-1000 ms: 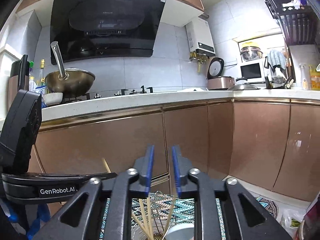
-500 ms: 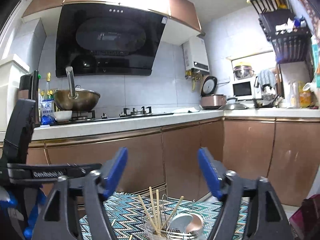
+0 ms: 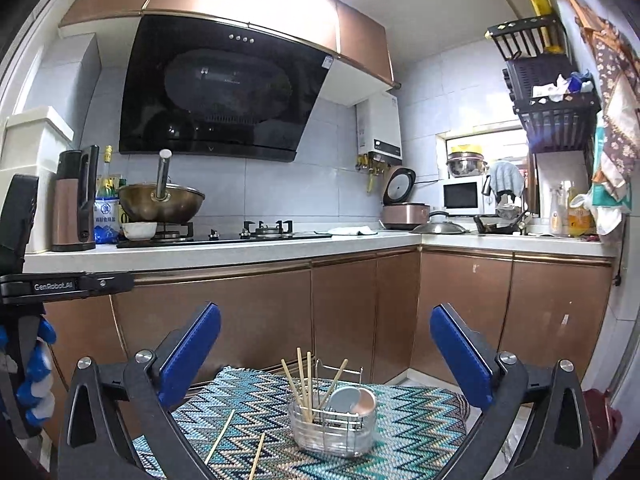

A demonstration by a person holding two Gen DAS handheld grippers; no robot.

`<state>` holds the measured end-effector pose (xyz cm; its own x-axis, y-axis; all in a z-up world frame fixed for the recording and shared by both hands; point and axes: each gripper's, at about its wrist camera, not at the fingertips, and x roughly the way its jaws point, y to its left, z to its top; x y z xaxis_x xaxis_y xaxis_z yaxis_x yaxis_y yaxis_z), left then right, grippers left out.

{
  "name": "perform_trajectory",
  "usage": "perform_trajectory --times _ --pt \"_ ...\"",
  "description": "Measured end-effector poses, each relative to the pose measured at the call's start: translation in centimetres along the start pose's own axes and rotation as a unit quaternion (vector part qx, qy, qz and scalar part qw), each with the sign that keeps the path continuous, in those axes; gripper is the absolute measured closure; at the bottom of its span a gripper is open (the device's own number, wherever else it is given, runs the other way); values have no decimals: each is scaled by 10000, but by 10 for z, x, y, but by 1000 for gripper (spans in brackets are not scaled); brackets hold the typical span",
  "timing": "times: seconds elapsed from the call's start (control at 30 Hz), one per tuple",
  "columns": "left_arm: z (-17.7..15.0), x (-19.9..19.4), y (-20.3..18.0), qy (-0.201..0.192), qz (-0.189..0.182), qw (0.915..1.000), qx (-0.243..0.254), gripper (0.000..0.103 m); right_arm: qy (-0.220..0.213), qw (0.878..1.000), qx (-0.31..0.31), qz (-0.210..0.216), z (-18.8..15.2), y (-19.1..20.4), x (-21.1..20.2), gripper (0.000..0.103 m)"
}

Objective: Organize utensils
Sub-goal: 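Open both tools and withdraw them from the basket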

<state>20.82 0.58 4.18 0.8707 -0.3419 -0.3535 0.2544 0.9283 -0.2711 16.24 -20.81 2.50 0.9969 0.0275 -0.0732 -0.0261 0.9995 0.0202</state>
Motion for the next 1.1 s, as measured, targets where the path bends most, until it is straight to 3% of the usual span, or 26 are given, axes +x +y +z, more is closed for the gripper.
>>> perform_trajectory --times 0.33,0.53,0.97,1.1 --pt "-14 -54 23 106 8 9995 -302 64 -253 9993 271 106 16 -6 -56 0" --pt "-29 -65 36 336 30 9986 -406 64 4 9991 329 265 16 -1 -61 0" --pt "-70 -16 72 1261 57 9879 -903 64 1019 9920 187 726 -19 13 -28 1" --pt "-84 8 82 1604 72 9822 -974 64 1412 9851 220 952 -35 15 -10 11"
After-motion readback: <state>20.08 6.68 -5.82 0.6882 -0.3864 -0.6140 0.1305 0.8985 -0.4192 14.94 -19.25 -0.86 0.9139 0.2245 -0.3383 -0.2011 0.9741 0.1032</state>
